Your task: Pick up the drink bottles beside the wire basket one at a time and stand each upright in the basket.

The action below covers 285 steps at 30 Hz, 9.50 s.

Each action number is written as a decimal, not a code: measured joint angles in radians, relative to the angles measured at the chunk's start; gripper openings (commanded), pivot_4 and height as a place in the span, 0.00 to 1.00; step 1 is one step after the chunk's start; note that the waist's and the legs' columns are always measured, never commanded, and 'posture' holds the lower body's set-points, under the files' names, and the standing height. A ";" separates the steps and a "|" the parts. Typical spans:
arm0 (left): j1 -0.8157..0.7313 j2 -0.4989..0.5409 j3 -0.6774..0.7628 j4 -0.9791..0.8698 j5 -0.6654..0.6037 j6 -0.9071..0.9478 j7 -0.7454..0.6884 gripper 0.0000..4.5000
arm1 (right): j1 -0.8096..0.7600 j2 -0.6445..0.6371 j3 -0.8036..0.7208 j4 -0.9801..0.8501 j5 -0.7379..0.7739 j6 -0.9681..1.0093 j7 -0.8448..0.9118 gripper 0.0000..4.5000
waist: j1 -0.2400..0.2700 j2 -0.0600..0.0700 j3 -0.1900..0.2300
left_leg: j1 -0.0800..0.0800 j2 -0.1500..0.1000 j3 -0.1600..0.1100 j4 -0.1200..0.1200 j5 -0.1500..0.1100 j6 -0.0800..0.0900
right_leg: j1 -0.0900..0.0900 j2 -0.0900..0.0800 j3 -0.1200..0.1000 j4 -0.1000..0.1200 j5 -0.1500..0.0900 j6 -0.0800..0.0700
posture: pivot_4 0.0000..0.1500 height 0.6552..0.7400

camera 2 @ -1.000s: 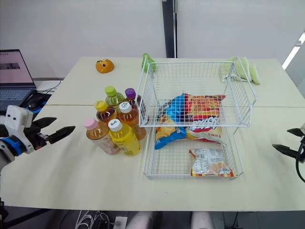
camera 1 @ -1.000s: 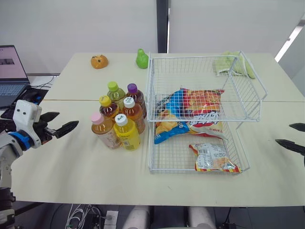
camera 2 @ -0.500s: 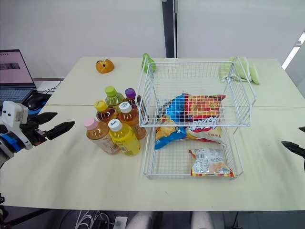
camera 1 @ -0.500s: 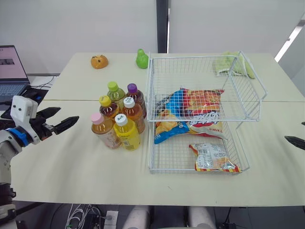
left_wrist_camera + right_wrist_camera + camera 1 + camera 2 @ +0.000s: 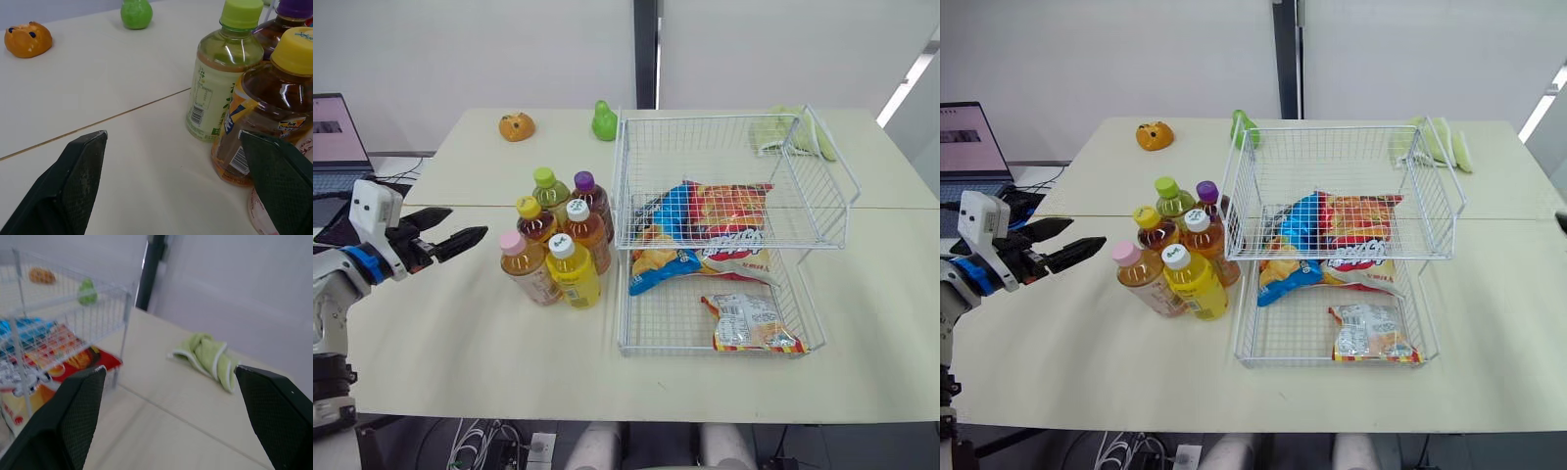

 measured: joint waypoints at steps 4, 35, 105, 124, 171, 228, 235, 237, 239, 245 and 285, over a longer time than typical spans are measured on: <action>0.005 0.000 0.000 0.001 -0.001 0.004 0.000 0.99 | -0.126 -0.046 0.020 -0.086 0.159 0.125 -0.046 1.00 | -0.001 0.000 0.000 | 0.000 0.001 0.000 0.000 0.000 0.000 | -0.001 0.001 0.000 0.000 0.001 -0.001 | 1.00 1.00; 0.612 -0.088 0.533 -0.824 -0.387 0.486 0.182 0.99 | -0.639 0.062 0.819 -0.278 0.265 0.226 0.143 1.00 | 0.006 -0.001 0.001 | -0.001 0.012 0.002 0.000 -0.003 -0.004 | -0.004 0.006 0.001 -0.004 0.004 -0.007 | 1.00 1.00; 0.183 0.213 0.340 -0.636 -0.551 0.488 0.255 0.31 | -0.621 0.102 0.795 -0.290 0.222 0.249 0.146 1.00 | 0.027 -0.006 0.002 | -0.007 0.012 0.000 0.002 -0.003 -0.005 | -0.006 0.013 -0.001 -0.006 0.005 -0.008 | 1.00 1.00; -0.915 0.227 -0.293 -0.086 -0.450 0.564 -0.022 0.31 | -0.547 0.015 0.627 -0.319 0.285 0.307 0.068 1.00 | 0.018 -0.009 0.004 | -0.023 0.011 0.000 0.015 -0.003 -0.006 | -0.020 0.014 -0.002 0.002 0.007 -0.005 | 1.00 1.00; -1.462 -0.877 -0.372 1.013 0.267 -0.244 0.041 0.31 | -0.158 -0.078 0.139 -0.544 0.444 0.399 -0.337 1.00 | 0.001 -0.014 0.008 | -0.027 0.008 0.003 0.033 -0.005 -0.001 | -0.021 0.012 0.001 0.016 0.009 -0.001 | 1.00 1.00; -0.830 0.011 -0.182 -0.119 0.034 0.525 -0.259 0.99 | -0.289 -0.098 0.362 -0.449 0.378 0.235 -0.199 1.00 | -0.017 -0.012 0.007 | -0.024 0.011 0.003 0.033 -0.004 -0.001 | -0.021 0.014 0.003 0.017 0.010 -0.002 | 1.00 1.00; -0.403 0.209 0.013 -0.244 0.004 0.555 -0.220 0.99 | -0.336 -0.105 0.460 -0.397 0.327 0.218 -0.137 1.00 | -0.013 -0.011 0.006 | -0.023 0.011 0.003 0.033 -0.004 -0.002 | -0.020 0.014 0.003 0.017 0.011 -0.003 | 1.00 1.00; -0.288 0.207 0.068 -0.264 0.000 0.548 -0.203 0.99 | -0.349 -0.106 0.493 -0.386 0.307 0.218 -0.132 1.00 | -0.007 -0.011 0.007 | -0.023 0.012 0.002 0.033 -0.005 -0.002 | -0.020 0.014 0.003 0.017 0.011 -0.004 | 1.00 1.00; -0.187 0.191 0.118 -0.305 -0.011 0.546 -0.178 0.99 | -0.378 -0.106 0.529 -0.376 0.301 0.221 -0.130 1.00 | -0.001 -0.011 0.007 | -0.023 0.011 0.003 0.033 -0.005 -0.002 | -0.020 0.013 0.003 0.017 0.011 -0.004 | 1.00 1.00; -0.006 0.063 0.202 -0.446 -0.075 0.559 -0.069 0.99 | -0.494 -0.110 0.614 -0.379 0.345 0.273 -0.109 1.00 | 0.006 -0.011 0.007 | -0.023 0.012 0.001 0.032 -0.005 -0.002 | -0.020 0.011 0.002 0.016 0.011 -0.005 | 1.00 1.00; -0.057 -0.428 -0.082 -0.675 -0.027 0.458 0.705 0.30 | -0.680 -0.017 0.767 -0.342 0.331 0.337 -0.051 1.00 | 0.016 -0.011 0.006 | -0.023 0.011 0.003 0.033 -0.005 -0.002 | -0.020 0.013 0.003 0.016 0.012 -0.005 | 1.00 1.00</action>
